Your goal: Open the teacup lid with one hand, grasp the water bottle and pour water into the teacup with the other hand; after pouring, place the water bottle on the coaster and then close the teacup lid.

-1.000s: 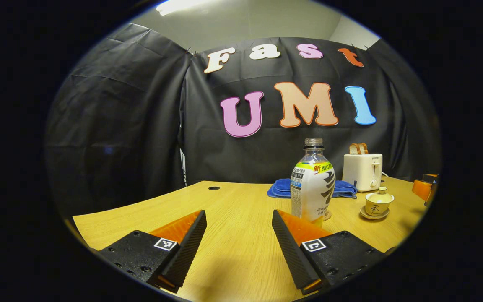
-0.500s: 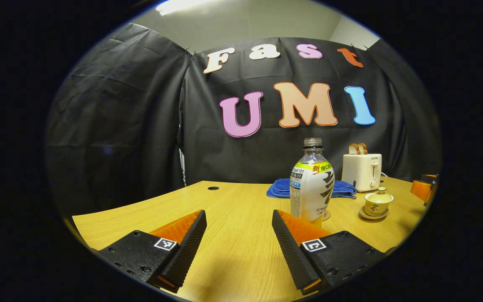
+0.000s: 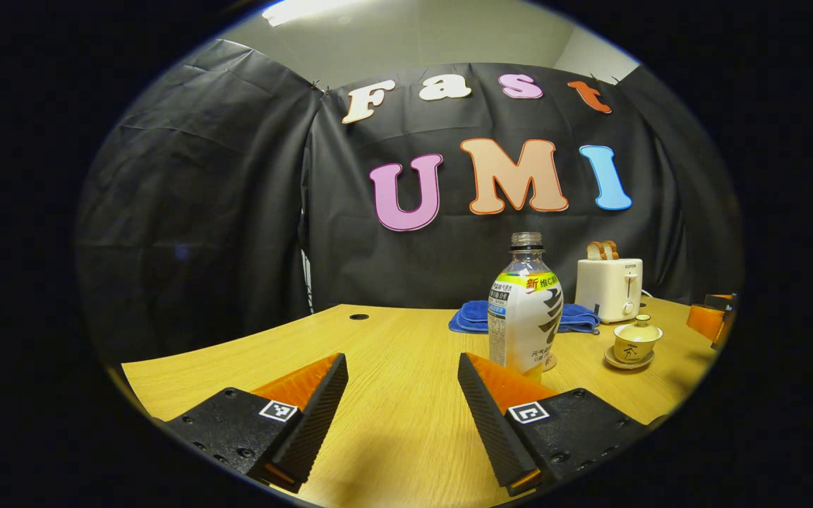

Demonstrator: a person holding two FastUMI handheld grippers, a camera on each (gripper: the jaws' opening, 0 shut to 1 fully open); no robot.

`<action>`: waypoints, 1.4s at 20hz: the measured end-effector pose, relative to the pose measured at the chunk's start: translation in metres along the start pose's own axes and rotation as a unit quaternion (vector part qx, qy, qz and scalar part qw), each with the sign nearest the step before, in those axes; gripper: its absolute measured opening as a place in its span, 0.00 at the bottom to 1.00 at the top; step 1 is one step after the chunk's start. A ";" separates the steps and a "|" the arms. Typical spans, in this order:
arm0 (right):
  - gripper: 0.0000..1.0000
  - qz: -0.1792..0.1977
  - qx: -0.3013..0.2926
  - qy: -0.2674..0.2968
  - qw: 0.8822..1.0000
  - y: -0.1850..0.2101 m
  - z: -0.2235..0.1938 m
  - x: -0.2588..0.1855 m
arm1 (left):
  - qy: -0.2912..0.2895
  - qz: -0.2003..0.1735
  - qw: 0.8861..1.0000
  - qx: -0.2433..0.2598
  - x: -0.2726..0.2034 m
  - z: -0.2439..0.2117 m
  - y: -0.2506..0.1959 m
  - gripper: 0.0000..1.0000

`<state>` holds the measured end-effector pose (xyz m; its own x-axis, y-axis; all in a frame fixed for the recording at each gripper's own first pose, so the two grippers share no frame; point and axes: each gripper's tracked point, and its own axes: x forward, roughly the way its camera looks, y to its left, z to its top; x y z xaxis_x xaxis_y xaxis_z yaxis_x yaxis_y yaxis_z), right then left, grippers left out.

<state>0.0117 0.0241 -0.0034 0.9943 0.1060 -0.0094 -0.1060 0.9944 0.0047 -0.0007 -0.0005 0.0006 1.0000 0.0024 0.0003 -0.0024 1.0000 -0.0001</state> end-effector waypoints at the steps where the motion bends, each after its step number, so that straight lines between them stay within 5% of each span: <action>1: 0.95 0.009 0.000 0.000 1.000 0.005 0.001 0.003 | 0.000 0.000 1.000 0.000 0.000 0.000 0.000 0.92; 23: 0.95 0.034 -0.001 0.061 0.998 0.038 -0.021 0.102 | 0.001 -0.003 1.000 -0.001 0.000 -0.001 -0.002 0.92; 28: 0.67 0.032 -0.005 0.084 0.996 0.038 -0.030 0.110 | 0.000 -0.003 1.000 -0.001 0.000 0.000 -0.002 0.92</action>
<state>0.1169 0.0732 -0.0339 0.9701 0.1668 -0.1761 -0.1693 0.9856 0.0011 -0.0010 -0.0022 0.0006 1.0000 -0.0033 -0.0004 0.0033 1.0000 -0.0028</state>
